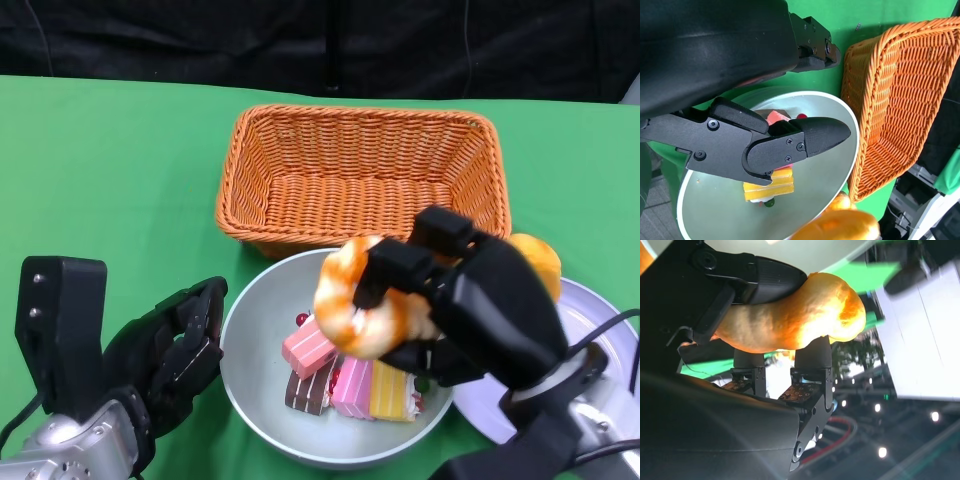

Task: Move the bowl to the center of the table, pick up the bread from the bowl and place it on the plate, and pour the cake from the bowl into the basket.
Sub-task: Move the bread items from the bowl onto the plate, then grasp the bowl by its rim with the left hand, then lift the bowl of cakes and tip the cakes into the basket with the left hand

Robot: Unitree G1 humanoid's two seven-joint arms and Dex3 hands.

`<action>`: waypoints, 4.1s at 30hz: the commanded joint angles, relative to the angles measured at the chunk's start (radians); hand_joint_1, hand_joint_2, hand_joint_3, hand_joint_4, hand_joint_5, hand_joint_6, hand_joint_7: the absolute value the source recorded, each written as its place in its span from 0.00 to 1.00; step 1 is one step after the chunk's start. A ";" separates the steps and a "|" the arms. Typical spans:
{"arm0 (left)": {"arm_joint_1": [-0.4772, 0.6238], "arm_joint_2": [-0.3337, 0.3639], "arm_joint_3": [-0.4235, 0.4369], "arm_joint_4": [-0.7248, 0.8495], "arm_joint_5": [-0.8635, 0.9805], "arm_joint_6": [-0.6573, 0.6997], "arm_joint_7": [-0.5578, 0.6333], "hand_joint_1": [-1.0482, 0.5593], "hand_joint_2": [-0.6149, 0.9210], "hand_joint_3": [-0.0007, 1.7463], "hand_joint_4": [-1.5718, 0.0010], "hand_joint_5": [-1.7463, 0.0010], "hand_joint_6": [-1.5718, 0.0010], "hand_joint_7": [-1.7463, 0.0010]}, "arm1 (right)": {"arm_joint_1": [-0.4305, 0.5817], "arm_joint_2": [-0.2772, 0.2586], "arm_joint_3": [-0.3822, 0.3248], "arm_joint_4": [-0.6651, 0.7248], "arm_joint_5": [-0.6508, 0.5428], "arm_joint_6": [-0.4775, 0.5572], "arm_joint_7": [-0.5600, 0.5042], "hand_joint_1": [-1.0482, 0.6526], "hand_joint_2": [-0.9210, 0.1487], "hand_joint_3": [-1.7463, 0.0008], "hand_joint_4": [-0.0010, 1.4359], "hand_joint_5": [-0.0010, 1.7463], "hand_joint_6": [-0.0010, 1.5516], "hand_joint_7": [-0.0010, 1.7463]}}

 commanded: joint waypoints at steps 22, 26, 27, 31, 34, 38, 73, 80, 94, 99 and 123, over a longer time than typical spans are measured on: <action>0.056 0.172 -0.122 0.000 0.279 -0.370 -0.039 0.20 1.00 0.36 1.00 0.76 0.91 1.00 | 0.312 -0.095 -0.331 -0.226 0.177 -0.037 0.122 0.53 0.70 0.05 0.71 1.00 0.51 0.95; 0.071 0.229 -0.169 0.017 0.416 -0.543 -0.027 0.20 1.00 0.35 1.00 0.75 0.89 0.99 | 0.347 -0.098 -0.349 -0.216 0.170 -0.037 0.124 0.52 0.73 0.05 0.70 1.00 0.52 0.93; 0.074 0.245 -0.179 0.026 0.450 -0.599 -0.027 0.21 1.00 0.34 1.00 0.73 0.89 0.99 | 0.355 -0.097 -0.354 -0.214 0.160 -0.028 0.123 0.52 0.73 0.06 0.70 1.00 0.52 0.92; 0.091 0.300 -0.208 0.072 0.563 -0.799 -0.027 0.22 1.00 0.35 1.00 0.66 0.88 0.99 | 0.372 -0.103 -0.360 -0.202 0.131 0.000 0.130 0.53 0.71 0.08 0.70 1.00 0.52 0.92; 0.106 0.328 -0.213 0.114 0.601 -0.934 -0.036 0.23 1.00 0.33 1.00 0.70 0.88 0.98 | 0.382 -0.109 -0.359 -0.201 0.116 0.029 0.150 0.54 0.67 0.10 0.70 1.00 0.51 0.94; 0.126 0.365 -0.214 0.137 0.658 -1.087 -0.030 0.22 1.00 0.31 1.00 0.71 0.87 0.98 | 0.386 -0.113 -0.359 -0.201 0.076 0.075 0.168 0.55 0.67 0.12 0.70 1.00 0.52 0.93; -0.142 0.653 -0.391 0.394 1.404 -1.782 0.212 0.23 0.99 0.02 0.85 0.55 0.66 0.94 | 0.456 -0.129 -0.278 -0.515 -0.146 0.557 0.631 0.06 0.00 0.74 0.06 0.38 0.04 0.01; -0.272 0.653 -0.544 0.499 1.647 -1.772 0.459 0.37 0.99 0.00 0.88 0.32 0.72 0.67 | 0.499 -0.096 -0.314 -0.558 -0.039 0.456 0.497 0.15 0.00 0.75 0.16 0.38 0.12 0.04; -0.469 0.589 -0.854 0.807 1.827 -1.636 0.904 0.37 0.96 0.00 0.70 0.32 0.45 0.84 | 0.556 0.006 -0.351 -0.569 0.270 0.183 0.344 0.40 0.00 0.91 0.47 0.43 0.43 0.15; -0.506 0.564 -0.942 0.884 1.859 -1.585 1.116 0.43 0.97 0.01 0.49 0.01 0.45 0.37 | 0.564 0.028 -0.363 -0.534 0.341 0.039 0.286 0.48 0.12 0.77 0.47 0.60 0.51 0.21; -0.266 0.757 -0.751 0.500 1.503 -1.699 0.987 0.50 0.80 0.41 0.34 0.00 0.50 0.00 | 0.618 0.134 -0.353 -0.317 0.501 -0.352 0.287 0.56 0.69 0.00 0.68 1.00 0.57 0.88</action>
